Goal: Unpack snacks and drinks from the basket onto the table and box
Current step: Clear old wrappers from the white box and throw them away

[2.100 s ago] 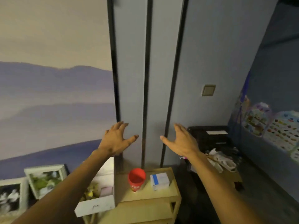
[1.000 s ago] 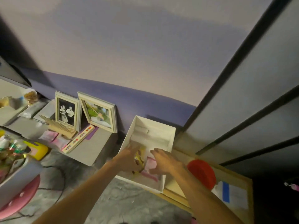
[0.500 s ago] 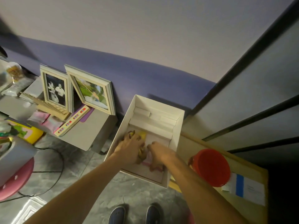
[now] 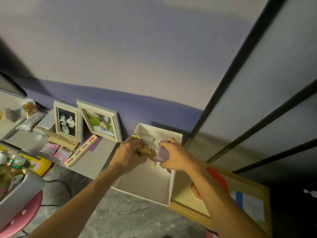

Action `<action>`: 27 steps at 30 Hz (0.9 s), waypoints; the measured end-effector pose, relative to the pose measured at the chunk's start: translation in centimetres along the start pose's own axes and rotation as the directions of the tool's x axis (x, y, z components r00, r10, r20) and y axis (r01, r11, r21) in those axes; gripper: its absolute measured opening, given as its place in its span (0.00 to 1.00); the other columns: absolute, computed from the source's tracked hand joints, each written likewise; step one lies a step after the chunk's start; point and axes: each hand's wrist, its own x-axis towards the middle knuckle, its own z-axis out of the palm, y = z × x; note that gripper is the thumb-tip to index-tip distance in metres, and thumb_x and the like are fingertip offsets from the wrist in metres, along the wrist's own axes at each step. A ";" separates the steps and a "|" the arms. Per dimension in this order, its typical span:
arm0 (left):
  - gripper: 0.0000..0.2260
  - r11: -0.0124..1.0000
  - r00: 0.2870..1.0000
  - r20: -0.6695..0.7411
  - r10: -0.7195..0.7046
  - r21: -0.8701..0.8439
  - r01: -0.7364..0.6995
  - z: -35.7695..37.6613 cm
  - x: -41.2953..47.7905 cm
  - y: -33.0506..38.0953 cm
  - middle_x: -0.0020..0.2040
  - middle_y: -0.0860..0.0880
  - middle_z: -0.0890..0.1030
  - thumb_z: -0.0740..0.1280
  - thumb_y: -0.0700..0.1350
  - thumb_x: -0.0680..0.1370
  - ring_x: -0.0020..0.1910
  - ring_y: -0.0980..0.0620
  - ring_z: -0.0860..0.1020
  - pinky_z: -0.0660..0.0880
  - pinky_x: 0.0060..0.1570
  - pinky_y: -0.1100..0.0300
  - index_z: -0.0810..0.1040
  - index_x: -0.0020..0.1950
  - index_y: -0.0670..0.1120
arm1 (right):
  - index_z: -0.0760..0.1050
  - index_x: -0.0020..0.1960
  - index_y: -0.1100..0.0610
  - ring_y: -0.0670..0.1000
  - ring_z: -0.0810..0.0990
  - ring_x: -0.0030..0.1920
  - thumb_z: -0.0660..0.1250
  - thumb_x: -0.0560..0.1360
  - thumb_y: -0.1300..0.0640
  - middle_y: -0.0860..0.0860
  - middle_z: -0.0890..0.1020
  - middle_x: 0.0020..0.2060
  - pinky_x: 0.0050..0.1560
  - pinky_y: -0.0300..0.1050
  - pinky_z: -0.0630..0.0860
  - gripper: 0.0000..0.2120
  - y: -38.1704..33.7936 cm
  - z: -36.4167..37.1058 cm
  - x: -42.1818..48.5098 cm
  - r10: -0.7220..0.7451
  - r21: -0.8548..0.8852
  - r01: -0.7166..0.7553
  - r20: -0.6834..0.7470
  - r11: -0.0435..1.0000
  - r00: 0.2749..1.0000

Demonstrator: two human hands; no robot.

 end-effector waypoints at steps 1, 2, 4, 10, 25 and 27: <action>0.21 1.000 1.000 -0.019 0.020 -0.010 -0.020 -1.5 0.1 1.4 0.58 0.57 0.80 0.77 0.53 0.65 0.51 0.57 0.81 0.79 0.54 0.59 0.85 0.57 0.58 | 0.72 0.76 0.52 0.54 0.74 0.65 0.80 0.66 0.44 0.50 0.71 0.68 0.63 0.51 0.77 0.41 -0.3 -1.8 -0.8 -0.002 0.026 0.004 -0.050 1.000 0.999; 0.20 0.999 0.998 -0.038 0.048 -0.013 -0.048 -3.1 0.4 2.9 0.59 0.58 0.80 0.78 0.52 0.66 0.53 0.58 0.81 0.79 0.55 0.60 0.85 0.58 0.58 | 0.71 0.77 0.51 0.54 0.74 0.66 0.80 0.66 0.41 0.50 0.70 0.69 0.63 0.50 0.77 0.43 -0.7 -3.7 -1.5 -0.011 0.036 0.015 -0.102 0.999 0.995; 0.19 0.994 0.994 -0.047 0.095 -0.047 -0.097 -6.1 0.6 6.1 0.60 0.60 0.79 0.78 0.51 0.67 0.56 0.61 0.80 0.77 0.56 0.63 0.85 0.58 0.57 | 0.70 0.78 0.50 0.53 0.74 0.67 0.80 0.66 0.39 0.48 0.70 0.69 0.62 0.45 0.76 0.44 -1.6 -6.9 -2.6 -0.029 0.057 0.041 -0.193 0.998 0.981; 0.19 0.969 0.961 -0.184 0.209 -0.097 -0.229 -12.5 -0.7 15.3 0.62 0.60 0.79 0.78 0.51 0.67 0.58 0.62 0.80 0.77 0.56 0.67 0.84 0.58 0.57 | 0.69 0.79 0.50 0.51 0.74 0.66 0.82 0.69 0.44 0.47 0.70 0.71 0.59 0.40 0.72 0.43 -5.2 -15.0 -7.1 -0.064 0.107 0.113 -0.382 0.988 0.922; 0.18 0.796 0.819 -0.187 0.542 -0.197 -0.572 -21.9 -5.5 27.5 0.63 0.56 0.79 0.80 0.43 0.74 0.58 0.58 0.81 0.82 0.57 0.58 0.83 0.62 0.53 | 0.71 0.78 0.51 0.51 0.76 0.64 0.84 0.68 0.47 0.49 0.71 0.69 0.59 0.40 0.73 0.42 -13.6 -24.5 -24.8 0.000 0.057 0.062 -0.737 0.996 0.676; 0.18 0.773 0.801 -0.139 0.583 -0.211 -0.599 -21.6 -6.2 28.4 0.63 0.58 0.78 0.80 0.45 0.74 0.59 0.60 0.80 0.80 0.57 0.61 0.82 0.62 0.55 | 0.71 0.78 0.50 0.49 0.75 0.63 0.83 0.68 0.45 0.48 0.72 0.70 0.60 0.42 0.74 0.42 -14.0 -23.4 -28.1 0.055 0.092 0.023 -0.762 0.996 0.646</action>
